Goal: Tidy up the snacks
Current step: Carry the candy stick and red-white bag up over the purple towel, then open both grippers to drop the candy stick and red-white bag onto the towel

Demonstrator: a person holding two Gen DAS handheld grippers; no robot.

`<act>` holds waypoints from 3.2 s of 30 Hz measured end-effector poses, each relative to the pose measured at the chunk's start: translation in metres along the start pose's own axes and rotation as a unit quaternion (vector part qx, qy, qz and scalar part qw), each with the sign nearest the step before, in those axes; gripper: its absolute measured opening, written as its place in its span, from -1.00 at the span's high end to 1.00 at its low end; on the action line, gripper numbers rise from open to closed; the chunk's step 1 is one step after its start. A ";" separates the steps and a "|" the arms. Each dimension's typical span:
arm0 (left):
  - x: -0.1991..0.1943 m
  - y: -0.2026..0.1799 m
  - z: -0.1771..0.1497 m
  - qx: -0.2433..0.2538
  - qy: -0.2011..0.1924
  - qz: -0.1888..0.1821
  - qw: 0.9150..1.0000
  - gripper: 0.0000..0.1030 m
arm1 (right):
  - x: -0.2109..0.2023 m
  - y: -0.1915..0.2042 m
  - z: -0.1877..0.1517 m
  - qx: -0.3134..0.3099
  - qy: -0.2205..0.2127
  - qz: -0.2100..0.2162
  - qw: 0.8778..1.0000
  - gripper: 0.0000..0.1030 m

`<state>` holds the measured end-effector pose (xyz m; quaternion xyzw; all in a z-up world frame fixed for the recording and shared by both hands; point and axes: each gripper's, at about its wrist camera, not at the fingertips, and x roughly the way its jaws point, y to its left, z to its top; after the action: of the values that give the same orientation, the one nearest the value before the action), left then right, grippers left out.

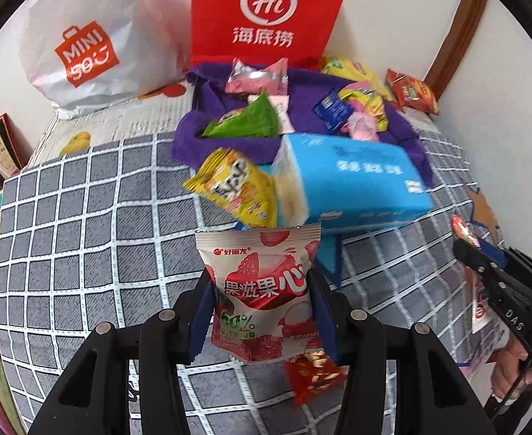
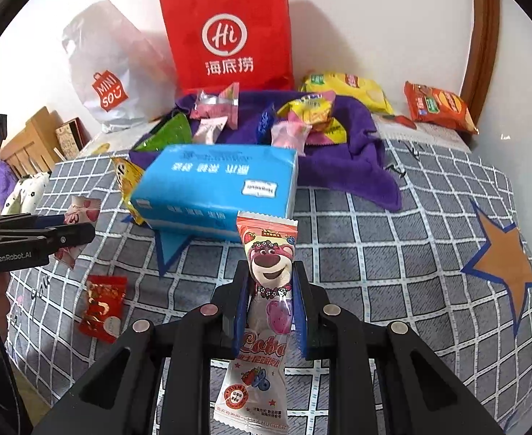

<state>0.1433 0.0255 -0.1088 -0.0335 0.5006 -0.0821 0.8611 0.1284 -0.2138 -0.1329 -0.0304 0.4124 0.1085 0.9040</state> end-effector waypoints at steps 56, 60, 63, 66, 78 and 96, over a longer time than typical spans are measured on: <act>0.022 0.008 0.188 -0.007 -0.056 -0.016 0.998 0.08 | 0.067 0.016 0.209 -0.012 -0.049 0.038 0.998 0.57; 0.036 0.017 0.198 -0.015 -0.056 -0.016 0.998 0.07 | 0.075 0.014 0.218 -0.009 -0.054 0.046 0.997 0.57; 0.050 0.027 0.200 -0.024 -0.047 -0.015 0.999 0.08 | 0.088 0.013 0.218 -0.009 -0.052 0.049 0.997 0.57; 0.065 0.039 0.200 -0.038 -0.035 -0.012 0.999 0.08 | 0.107 0.012 0.218 -0.014 -0.032 0.044 0.998 0.57; 0.095 0.049 0.199 -0.045 -0.001 -0.025 0.999 0.07 | 0.149 0.016 0.211 -0.016 0.020 0.074 0.997 0.57; 0.115 0.039 0.197 -0.037 0.028 -0.033 0.998 0.07 | 0.178 0.030 0.200 -0.044 0.064 0.044 0.996 0.54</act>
<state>0.3742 0.0388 -0.1152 -0.0795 0.5262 -0.0927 0.8416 0.3824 -0.1252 -0.1341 -0.0587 0.4656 0.1635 0.8678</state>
